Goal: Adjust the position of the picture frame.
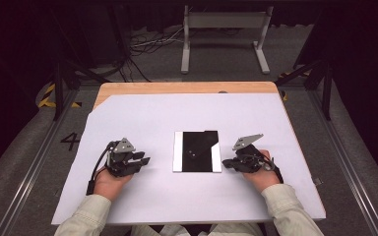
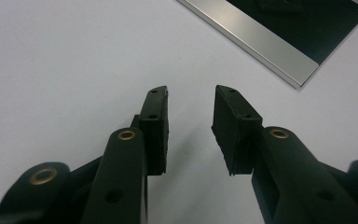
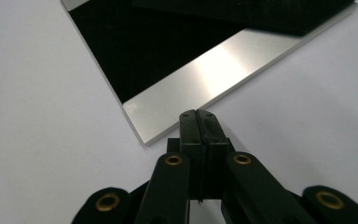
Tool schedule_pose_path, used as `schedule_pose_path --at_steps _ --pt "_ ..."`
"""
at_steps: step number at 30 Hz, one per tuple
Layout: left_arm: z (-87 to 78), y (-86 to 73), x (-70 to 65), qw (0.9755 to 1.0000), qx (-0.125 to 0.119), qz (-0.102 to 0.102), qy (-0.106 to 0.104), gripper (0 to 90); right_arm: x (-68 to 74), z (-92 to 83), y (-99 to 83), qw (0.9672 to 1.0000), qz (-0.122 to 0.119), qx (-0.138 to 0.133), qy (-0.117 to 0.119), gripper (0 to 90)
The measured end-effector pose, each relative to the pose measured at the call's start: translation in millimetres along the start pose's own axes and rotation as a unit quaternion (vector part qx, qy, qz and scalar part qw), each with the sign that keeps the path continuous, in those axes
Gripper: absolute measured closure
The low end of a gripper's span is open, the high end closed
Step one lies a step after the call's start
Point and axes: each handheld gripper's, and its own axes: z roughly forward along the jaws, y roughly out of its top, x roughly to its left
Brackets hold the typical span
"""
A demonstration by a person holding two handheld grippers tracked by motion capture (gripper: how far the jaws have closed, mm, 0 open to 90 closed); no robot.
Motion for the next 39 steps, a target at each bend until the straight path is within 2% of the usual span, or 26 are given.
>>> schedule_pose_path --at_steps 1,4,5,7,8,11,22,25,28,32,39 --pt "0.3 -0.2 0.0 1.0000 0.002 -0.001 0.000 65.6 1.6 1.8 1.3 1.0000 -0.003 0.001 0.009 89.9" --pt "1.1 -0.4 0.4 1.0000 0.002 0.001 0.003 65.2 6.8 3.9 5.0 0.9999 -0.007 0.010 0.004 90.0" --pt "1.5 -0.5 -0.1 1.0000 0.003 -0.004 0.000 65.1 7.0 4.3 5.6 0.9999 -0.005 0.009 0.009 90.0" --pt "1.5 -0.3 -0.1 1.0000 0.004 -0.003 0.001 65.0 9.3 9.0 6.1 0.9993 0.003 0.000 0.036 90.0" --pt "1.6 -0.3 -0.3 1.0000 0.003 -0.004 0.001 64.9 11.1 11.0 7.1 0.9991 0.000 -0.001 0.042 90.0" --pt "2.1 -0.9 0.0 1.0000 0.004 -0.005 0.003 64.7 19.0 18.4 16.3 0.9990 -0.020 0.006 0.041 90.0" --pt "3.1 -1.2 -0.5 1.0000 0.006 -0.006 0.002 65.2 32.8 46.0 44.3 0.9971 -0.047 0.004 0.060 90.0" --pt "2.8 -2.1 1.0 1.0000 0.005 -0.007 0.001 65.2 33.1 46.0 50.3 0.9965 -0.066 0.010 0.050 90.0" --pt "1.6 -3.3 2.7 0.9999 0.005 -0.009 0.002 64.9 21.9 35.4 55.3 0.9973 -0.059 -0.012 0.042 90.0" --pt "-1.9 -5.9 3.8 0.9998 0.001 -0.016 0.009 63.1 -0.9 22.3 64.2 0.9989 -0.040 -0.025 0.007 90.0" --pt "-10.0 -15.7 7.0 0.9994 0.000 -0.027 0.021 60.0 -39.6 21.7 76.2 0.9985 0.001 -0.050 -0.025 90.0"
